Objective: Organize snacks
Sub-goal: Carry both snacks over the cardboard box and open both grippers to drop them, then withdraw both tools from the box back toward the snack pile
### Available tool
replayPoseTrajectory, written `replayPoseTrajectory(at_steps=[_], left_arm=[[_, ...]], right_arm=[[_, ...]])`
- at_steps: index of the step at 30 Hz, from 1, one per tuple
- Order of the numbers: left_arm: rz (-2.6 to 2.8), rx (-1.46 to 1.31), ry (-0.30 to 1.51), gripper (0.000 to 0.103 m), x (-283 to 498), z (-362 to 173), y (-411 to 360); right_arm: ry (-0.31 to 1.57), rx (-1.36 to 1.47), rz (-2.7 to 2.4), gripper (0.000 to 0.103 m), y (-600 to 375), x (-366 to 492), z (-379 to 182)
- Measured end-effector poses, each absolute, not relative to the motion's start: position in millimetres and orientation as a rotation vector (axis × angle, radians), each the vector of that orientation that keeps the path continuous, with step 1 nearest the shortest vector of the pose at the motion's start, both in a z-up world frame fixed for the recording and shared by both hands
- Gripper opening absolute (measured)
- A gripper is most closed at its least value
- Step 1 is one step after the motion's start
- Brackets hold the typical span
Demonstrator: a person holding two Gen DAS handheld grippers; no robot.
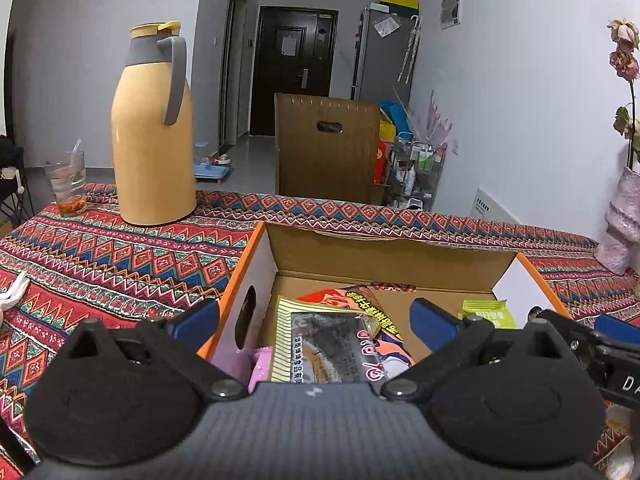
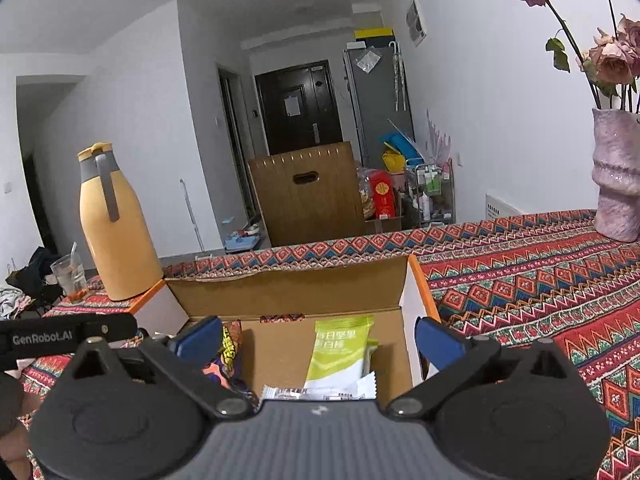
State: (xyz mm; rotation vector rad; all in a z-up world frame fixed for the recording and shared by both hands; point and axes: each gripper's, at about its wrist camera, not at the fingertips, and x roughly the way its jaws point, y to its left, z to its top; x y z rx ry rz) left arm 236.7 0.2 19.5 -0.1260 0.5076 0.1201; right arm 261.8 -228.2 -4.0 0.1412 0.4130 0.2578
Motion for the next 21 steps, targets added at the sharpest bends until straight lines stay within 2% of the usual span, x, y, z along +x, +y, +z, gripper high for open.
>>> replayPoseTrajectory(at_steps=[21], left_arm=[[0.130,-0.129,0.480,0.103,229,28,-1]], right_arm=[[0.391,0.138,0.230,0.103,-237,252,7]])
